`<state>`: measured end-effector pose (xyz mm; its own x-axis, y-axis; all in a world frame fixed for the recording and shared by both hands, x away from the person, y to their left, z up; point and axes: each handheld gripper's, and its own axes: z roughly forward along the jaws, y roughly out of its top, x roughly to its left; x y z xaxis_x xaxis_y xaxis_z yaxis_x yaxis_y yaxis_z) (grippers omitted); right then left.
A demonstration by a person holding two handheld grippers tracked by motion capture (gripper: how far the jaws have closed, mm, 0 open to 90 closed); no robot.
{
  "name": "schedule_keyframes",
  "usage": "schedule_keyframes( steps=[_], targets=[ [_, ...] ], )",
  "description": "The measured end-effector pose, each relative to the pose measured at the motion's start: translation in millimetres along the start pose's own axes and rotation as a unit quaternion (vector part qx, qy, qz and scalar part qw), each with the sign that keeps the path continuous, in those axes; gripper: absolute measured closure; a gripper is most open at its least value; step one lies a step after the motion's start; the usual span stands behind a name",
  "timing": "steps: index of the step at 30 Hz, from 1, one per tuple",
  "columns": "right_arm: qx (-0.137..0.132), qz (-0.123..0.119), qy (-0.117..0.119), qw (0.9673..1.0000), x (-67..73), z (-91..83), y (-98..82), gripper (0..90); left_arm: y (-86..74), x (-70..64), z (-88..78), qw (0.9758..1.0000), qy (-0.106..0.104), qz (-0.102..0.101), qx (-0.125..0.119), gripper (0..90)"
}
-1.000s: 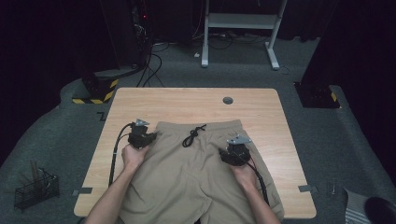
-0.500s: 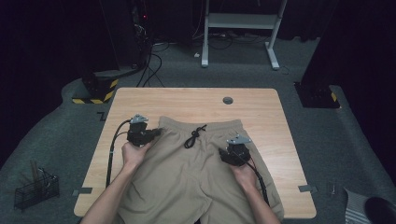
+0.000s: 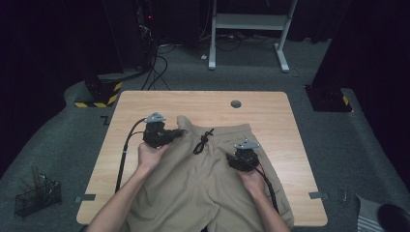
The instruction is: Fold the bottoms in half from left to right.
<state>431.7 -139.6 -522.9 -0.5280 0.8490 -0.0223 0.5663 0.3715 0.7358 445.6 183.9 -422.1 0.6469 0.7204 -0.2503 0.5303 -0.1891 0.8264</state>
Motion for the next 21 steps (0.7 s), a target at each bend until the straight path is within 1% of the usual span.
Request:
schedule_keyframes(
  steps=[1, 3, 6, 7, 11, 12, 13, 17, 19, 21],
  targets=[
    [0.0, 0.001, 0.0, 1.0, 0.2, 0.0, 0.0, 47.0, 1.9, -2.7, 2.1, 1.0, -0.004, 0.001, -0.001, 88.9],
    [0.0, 0.001, 0.0, 1.0, 0.3, 0.1, 0.1, 47.0, 6.1, -9.0, 8.3, 0.9998, -0.021, -0.001, -0.003, 89.0],
    [0.0, 0.001, 0.0, 1.0, 0.3, 0.1, 0.1, 47.0, 11.8, -19.6, 20.3, 0.9995, -0.028, 0.013, 0.001, 89.0],
    [0.0, 0.001, 0.0, 1.0, 0.3, 0.1, 0.1, 47.0, 13.9, -23.4, 25.8, 0.9993, -0.034, 0.017, 0.002, 89.0],
    [0.001, 0.001, 0.0, 1.0, 0.3, 0.1, 0.1, 47.0, 20.4, -34.2, 41.8, 0.9985, -0.051, 0.022, 0.002, 89.0],
    [0.0, 0.001, -0.001, 1.0, 0.3, 0.1, 0.1, 47.0, 22.6, -37.6, 47.4, 0.9981, -0.059, 0.021, 0.002, 89.0],
    [0.0, 0.001, -0.001, 1.0, 0.3, 0.1, 0.1, 47.1, 24.2, -40.5, 51.5, 0.9978, -0.062, 0.024, 0.005, 89.0],
    [0.0, 0.001, -0.001, 1.0, 0.3, 0.1, 0.1, 47.2, 28.9, -48.9, 67.3, 0.9968, -0.073, 0.03, 0.007, 89.0],
    [0.0, 0.0, 0.0, 1.0, 0.2, 0.1, 0.1, 47.3, 31.0, -51.9, 75.6, 0.9961, -0.084, 0.025, 0.009, 89.0],
    [0.0, 0.0, 0.0, 1.0, 0.2, 0.1, 0.1, 47.3, 33.6, -56.0, 84.5, 0.9952, -0.093, 0.03, 0.011, 89.0]
  ],
)
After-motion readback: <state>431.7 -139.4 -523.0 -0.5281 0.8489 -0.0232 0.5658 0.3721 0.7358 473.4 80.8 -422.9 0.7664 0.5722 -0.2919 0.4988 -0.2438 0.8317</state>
